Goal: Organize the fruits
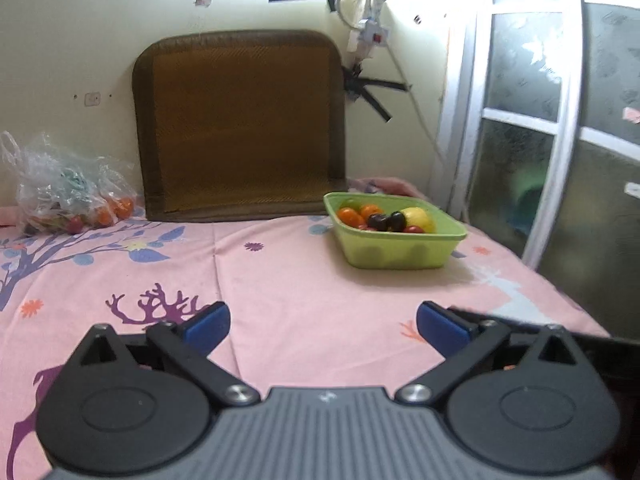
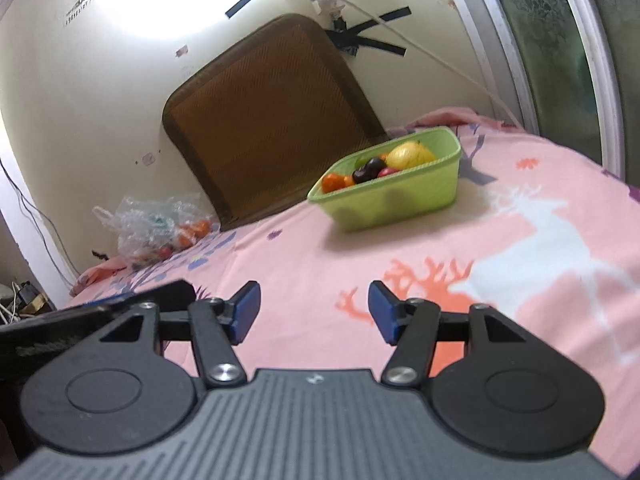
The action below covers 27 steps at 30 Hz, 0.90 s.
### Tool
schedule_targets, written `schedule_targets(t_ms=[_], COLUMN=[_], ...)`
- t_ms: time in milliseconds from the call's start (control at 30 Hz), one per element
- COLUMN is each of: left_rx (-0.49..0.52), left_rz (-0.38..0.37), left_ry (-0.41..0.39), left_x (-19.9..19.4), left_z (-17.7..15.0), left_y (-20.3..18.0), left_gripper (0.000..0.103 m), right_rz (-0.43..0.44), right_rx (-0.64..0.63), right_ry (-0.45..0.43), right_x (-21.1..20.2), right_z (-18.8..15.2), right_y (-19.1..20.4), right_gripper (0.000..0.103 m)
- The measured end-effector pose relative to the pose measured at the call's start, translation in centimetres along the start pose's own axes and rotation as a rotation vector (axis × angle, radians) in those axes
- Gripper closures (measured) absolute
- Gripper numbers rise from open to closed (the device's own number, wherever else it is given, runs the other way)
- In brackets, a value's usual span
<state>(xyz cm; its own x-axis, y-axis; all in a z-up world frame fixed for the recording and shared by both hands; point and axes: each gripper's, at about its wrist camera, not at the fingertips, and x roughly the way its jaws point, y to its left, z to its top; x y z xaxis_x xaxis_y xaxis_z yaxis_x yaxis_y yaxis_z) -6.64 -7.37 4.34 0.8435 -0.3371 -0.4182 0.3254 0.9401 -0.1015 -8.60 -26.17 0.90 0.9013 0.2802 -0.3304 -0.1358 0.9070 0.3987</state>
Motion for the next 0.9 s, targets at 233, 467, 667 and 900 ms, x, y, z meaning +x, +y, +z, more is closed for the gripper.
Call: schedule_targets(t_ms=[233, 467, 667, 900], left_rx=[0.042, 0.058, 0.079, 0.058], left_rz=[0.054, 0.121, 0.166, 0.211], left_ry=[-0.051, -0.097, -0.127, -0.133], left_x=[-2.0, -3.1, -3.8, -4.3], left_z=[-0.3, -0.6, -0.6, -0.7], left_y=[-0.2, -0.2, -0.8, -0.8], left_gripper=[0.0, 0.0, 0.0, 0.0], right_rz=[0.005, 0.003, 0.002, -0.004], right_rx=[0.032, 0.044, 0.05, 0.053], right_ry=[0.034, 0.046, 0.049, 0.044], right_x=[0.1, -0.3, -0.6, -1.2], right_z=[-0.4, -0.7, -1.0, -1.2], right_y=[0.8, 0.9, 1.1, 1.1], right_gripper=[0.035, 0.026, 0.022, 0.016])
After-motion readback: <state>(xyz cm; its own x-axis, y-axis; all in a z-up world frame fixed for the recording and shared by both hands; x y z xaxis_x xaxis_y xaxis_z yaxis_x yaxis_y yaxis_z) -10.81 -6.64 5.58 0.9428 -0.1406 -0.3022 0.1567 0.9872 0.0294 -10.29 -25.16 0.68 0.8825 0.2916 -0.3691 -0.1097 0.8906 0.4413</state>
